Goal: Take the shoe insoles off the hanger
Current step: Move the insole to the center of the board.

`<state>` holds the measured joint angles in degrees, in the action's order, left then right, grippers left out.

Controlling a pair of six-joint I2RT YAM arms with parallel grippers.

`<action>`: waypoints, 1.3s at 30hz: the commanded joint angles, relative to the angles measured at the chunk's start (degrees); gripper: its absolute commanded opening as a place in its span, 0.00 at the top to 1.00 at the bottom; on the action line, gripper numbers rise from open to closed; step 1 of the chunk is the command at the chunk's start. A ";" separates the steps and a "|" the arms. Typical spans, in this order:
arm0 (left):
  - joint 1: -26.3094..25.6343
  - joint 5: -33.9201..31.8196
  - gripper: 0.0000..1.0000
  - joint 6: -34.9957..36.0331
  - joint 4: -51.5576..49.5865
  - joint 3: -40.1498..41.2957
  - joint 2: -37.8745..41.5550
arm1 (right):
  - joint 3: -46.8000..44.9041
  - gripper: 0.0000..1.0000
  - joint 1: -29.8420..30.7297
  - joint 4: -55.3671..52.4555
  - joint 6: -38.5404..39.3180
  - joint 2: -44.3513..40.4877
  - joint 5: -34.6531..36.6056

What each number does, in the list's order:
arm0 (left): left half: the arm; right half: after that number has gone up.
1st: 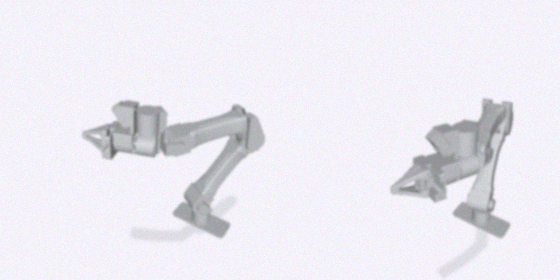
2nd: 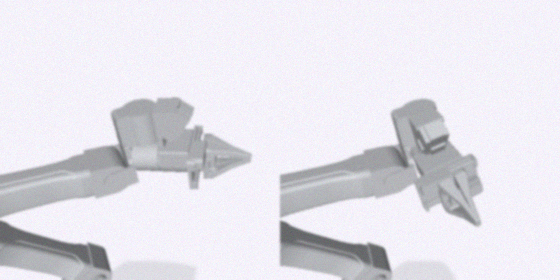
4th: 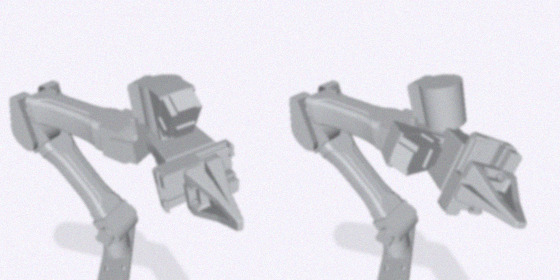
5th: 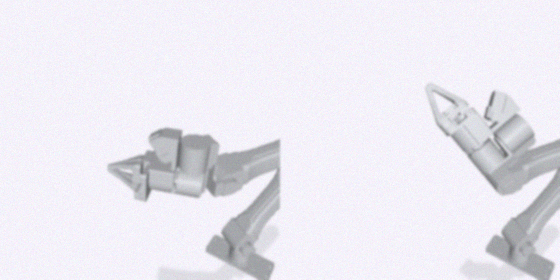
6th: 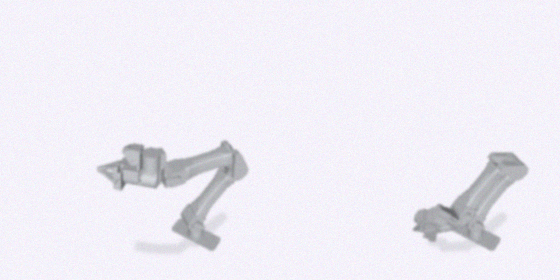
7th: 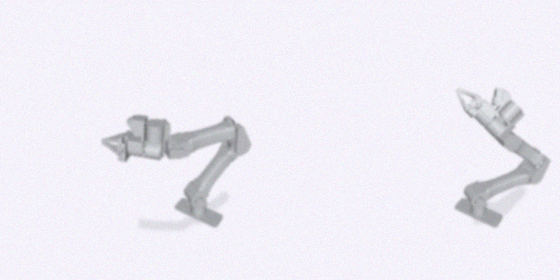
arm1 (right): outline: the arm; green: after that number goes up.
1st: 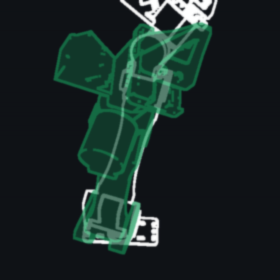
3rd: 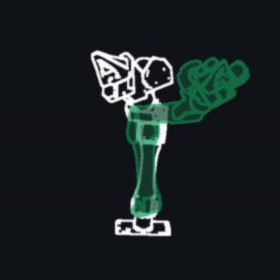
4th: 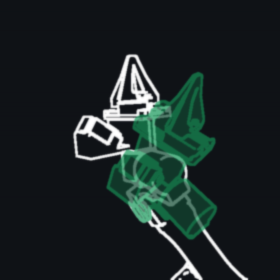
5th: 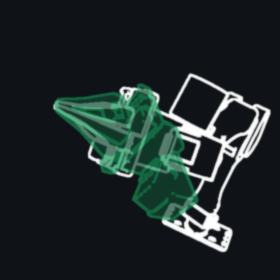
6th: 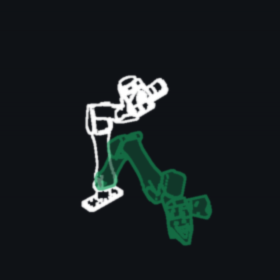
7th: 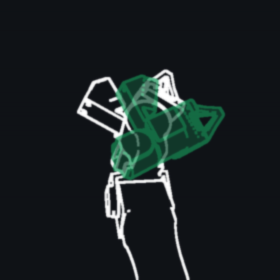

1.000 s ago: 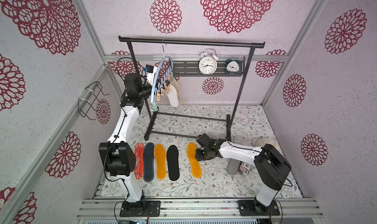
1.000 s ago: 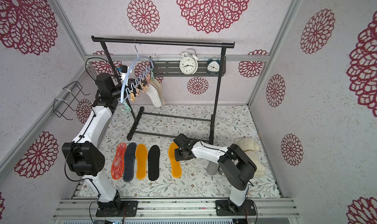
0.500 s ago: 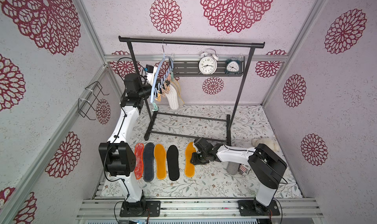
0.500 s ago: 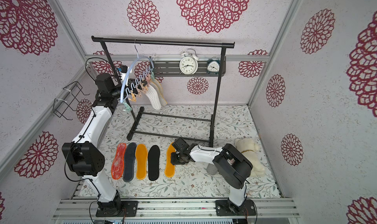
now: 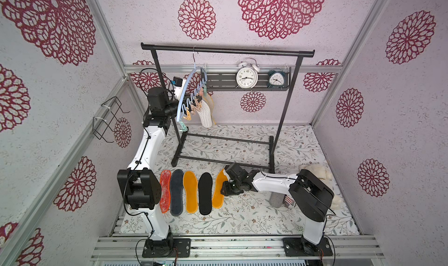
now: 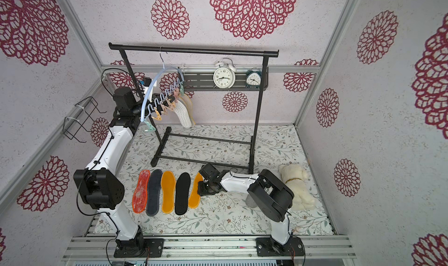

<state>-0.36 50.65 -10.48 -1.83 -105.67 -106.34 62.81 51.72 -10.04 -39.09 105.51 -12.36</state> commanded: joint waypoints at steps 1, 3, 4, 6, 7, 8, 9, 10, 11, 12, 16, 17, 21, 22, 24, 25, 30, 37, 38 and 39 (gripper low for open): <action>0.36 0.37 1.00 0.99 -2.31 1.01 1.78 | -0.85 0.62 -2.78 -0.93 1.34 -3.96 2.01; 0.36 0.45 1.00 0.91 -2.26 0.91 1.74 | -0.76 0.62 -3.66 -1.07 1.64 -3.68 1.73; 0.36 0.36 1.00 0.94 -2.23 0.90 1.75 | -0.67 0.62 -3.89 -0.83 1.89 -3.58 1.57; 0.36 0.31 1.00 0.86 -2.20 0.84 1.67 | -0.01 0.62 -4.13 -0.42 2.19 -2.62 1.41; 0.36 0.40 1.00 0.67 -1.98 0.81 1.54 | 0.61 0.62 -4.09 -0.25 2.25 -1.86 0.99; 0.36 0.41 1.00 0.47 -1.80 0.82 1.47 | 1.39 0.62 -4.09 -0.20 2.30 -0.81 0.27; 0.36 0.41 1.00 0.33 -1.69 0.81 1.34 | 2.09 0.62 -4.09 -0.15 2.28 -0.02 -0.21; 0.36 0.43 1.00 0.29 -1.60 0.77 1.40 | 2.80 0.62 -4.09 -0.11 2.16 0.76 -0.51; 0.36 0.41 1.00 0.29 -1.56 0.73 1.40 | 3.42 0.62 -4.09 -0.02 2.25 1.49 -0.64; 0.36 0.48 1.00 0.29 -1.60 0.80 1.36 | 3.83 0.62 -4.13 0.19 2.37 1.93 -0.74; 0.36 0.44 1.00 0.37 -1.68 0.75 1.32 | 6.74 0.62 -4.12 -0.15 4.02 4.48 -1.87; 0.36 0.50 1.00 0.37 -1.72 0.68 1.25 | 7.52 0.62 -4.12 -0.53 4.63 5.11 -1.92; 0.40 0.50 1.00 0.46 -1.77 0.64 1.26 | 9.54 0.62 -4.09 -1.32 6.24 6.27 -3.13; 0.42 0.50 1.00 0.46 -1.84 0.69 1.35 | 9.46 0.62 -4.05 -0.81 6.90 6.20 -3.87; 0.45 0.52 1.00 0.53 -1.82 0.65 1.37 | 9.30 0.62 -4.04 -0.79 7.78 5.89 -4.85; 0.46 0.50 1.00 0.54 -1.86 0.69 1.35 | 9.27 0.62 -4.09 -1.09 8.24 5.68 -4.87; 0.54 0.50 1.00 0.64 -2.03 0.73 1.40 | 6.54 0.62 -5.24 -1.06 10.43 1.22 -2.19; 0.57 0.10 1.00 0.24 -1.81 0.32 1.11 | -10.34 0.60 -10.18 12.28 21.00 -17.42 2.36; 0.54 0.00 1.00 0.33 -1.86 0.22 1.11 | -14.20 0.60 -11.31 15.89 22.30 -21.14 3.09; 0.62 -0.09 1.00 0.37 -1.87 0.28 1.13 | -17.68 0.60 -12.35 18.77 22.93 -24.39 4.22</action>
<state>-0.10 50.48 -10.52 -1.83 -105.67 -106.34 50.30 41.65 -0.54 -21.98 88.71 -11.70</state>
